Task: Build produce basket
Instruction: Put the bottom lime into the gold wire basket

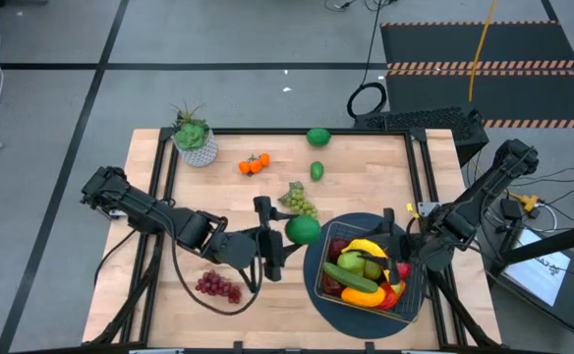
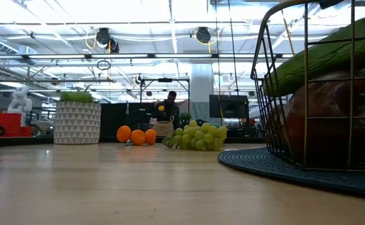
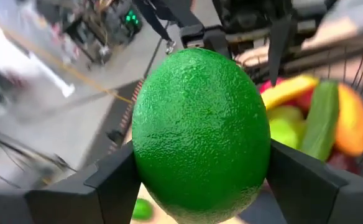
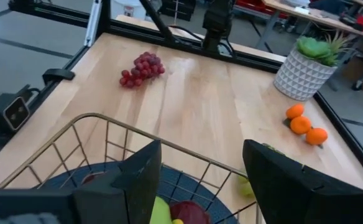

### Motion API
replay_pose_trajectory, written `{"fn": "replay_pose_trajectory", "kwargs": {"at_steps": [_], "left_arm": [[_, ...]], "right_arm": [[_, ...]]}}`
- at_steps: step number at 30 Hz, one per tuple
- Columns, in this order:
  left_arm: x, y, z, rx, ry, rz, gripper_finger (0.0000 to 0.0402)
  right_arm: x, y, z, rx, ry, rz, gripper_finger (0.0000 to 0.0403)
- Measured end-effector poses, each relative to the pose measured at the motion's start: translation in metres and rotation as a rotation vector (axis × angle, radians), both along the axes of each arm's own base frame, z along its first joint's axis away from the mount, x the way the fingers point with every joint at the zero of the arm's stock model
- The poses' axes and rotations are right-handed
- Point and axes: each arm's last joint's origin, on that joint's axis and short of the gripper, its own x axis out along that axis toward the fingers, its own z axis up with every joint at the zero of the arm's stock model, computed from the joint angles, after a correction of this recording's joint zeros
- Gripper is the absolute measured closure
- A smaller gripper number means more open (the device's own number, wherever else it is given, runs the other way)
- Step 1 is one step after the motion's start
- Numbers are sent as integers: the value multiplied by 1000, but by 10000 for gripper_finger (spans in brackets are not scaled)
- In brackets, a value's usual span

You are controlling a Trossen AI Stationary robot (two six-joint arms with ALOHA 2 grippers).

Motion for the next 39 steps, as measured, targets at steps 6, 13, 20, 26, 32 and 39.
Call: {"fn": "replay_pose_trajectory", "kwargs": {"at_steps": [6, 13, 20, 26, 32, 39], "left_arm": [[0, 0, 0, -276, -90, 100, 101], [0, -1, -1, -428, -99, 91, 101], [3, 2, -2, -496, -67, 32, 101], [8, 0, -9, -572, 26, -88, 101], [19, 0, -25, -587, 79, -100, 101], [24, 3, -31, -663, 133, -144, 101]], "right_arm": [[4, -4, 1, 39, -8, -40, 183], [12, 2, 10, 4, -106, 3, 183], [31, 20, 22, -198, -297, 86, 146], [37, 25, 24, -312, -361, 158, 77], [53, 34, 11, -410, -357, 206, 58], [66, 40, 1, -529, -384, 246, 58]]}}
